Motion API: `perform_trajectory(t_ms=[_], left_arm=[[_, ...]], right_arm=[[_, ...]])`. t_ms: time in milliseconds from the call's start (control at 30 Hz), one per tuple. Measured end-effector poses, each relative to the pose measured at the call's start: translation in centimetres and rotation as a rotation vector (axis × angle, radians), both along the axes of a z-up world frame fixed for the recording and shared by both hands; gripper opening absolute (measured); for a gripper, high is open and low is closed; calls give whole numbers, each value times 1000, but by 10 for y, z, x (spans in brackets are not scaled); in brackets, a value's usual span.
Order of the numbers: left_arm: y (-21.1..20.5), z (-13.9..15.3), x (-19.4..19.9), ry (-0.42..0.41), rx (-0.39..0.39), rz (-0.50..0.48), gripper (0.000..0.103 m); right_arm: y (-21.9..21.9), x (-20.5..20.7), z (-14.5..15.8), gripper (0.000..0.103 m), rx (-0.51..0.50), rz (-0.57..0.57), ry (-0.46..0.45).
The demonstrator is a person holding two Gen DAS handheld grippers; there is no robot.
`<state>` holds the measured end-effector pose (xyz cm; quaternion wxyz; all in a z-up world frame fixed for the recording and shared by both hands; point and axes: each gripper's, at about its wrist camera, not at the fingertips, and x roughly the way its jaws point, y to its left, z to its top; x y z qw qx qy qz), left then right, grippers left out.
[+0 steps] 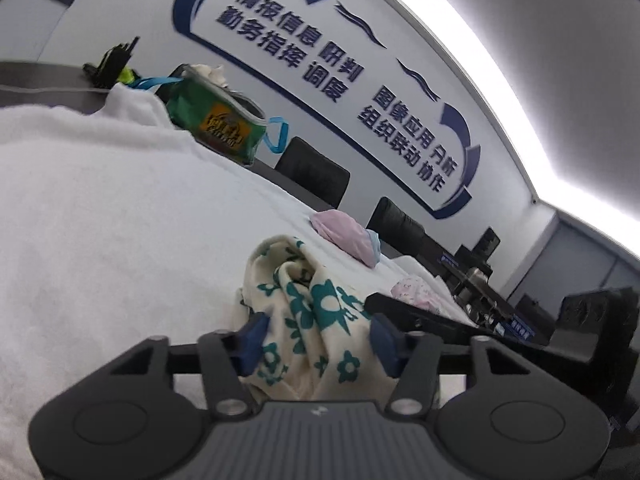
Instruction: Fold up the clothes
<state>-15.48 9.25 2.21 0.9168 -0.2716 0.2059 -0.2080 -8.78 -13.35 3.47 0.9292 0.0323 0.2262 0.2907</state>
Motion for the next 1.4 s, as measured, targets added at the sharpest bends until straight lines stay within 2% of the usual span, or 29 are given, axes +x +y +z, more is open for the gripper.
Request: perform_trajectory(t_ms=[67, 200, 267, 333, 367, 400, 567, 700, 800, 967, 1033, 1133, 1200, 1267, 1333, 1367, 1400], left_arm=[[-2, 1, -4, -15, 27, 9, 42], [1, 8, -13, -68, 106, 25, 44], [1, 10, -17, -84, 105, 13, 44], [-4, 6, -14, -66, 94, -8, 42], [-6, 4, -12, -52, 83, -16, 40], [-5, -1, -7, -27, 58, -18, 36], [15, -9, 17, 79, -111, -84, 19], [38, -23, 42, 218, -289, -127, 14], [46, -31, 52, 259, -340, -140, 14], [46, -13, 43, 180, -241, -115, 24], [47, 0, 34, 111, -191, -88, 24], [38, 19, 27, 25, -106, -71, 24], [25, 20, 33, 48, -60, -70, 19], [15, 14, 42, 95, -34, -60, 6], [16, 8, 47, 127, -51, -53, 8], [19, 6, 47, 134, -69, -52, 8], [22, 4, 48, 141, -88, -50, 7]], right_arm=[[-1, 1, 0, 43, 15, 6, -5], [7, -1, -2, 46, -11, 9, -41], [9, -4, 1, 47, -30, 13, -70], [8, -7, 3, 49, -30, 27, -91], [7, -8, 4, 54, -32, 35, -99], [7, -10, 4, 58, -35, 44, -106], [9, 0, -5, 58, -25, 33, -48], [11, 9, -12, 59, -16, 23, 2], [12, 15, -17, 59, -10, 15, 40], [5, 10, -8, 59, 17, 16, 40], [-3, 6, -2, 60, 38, 4, 26], [-21, 2, 7, 60, 62, -74, 3], [-31, 1, 10, 60, 60, -116, 1], [-40, 3, 9, 60, 67, -142, 19], [-47, 6, 4, 59, 82, -168, 53], [-49, 9, -2, 51, 95, -172, 80], [-52, 13, -8, 31, 111, -173, 109]])
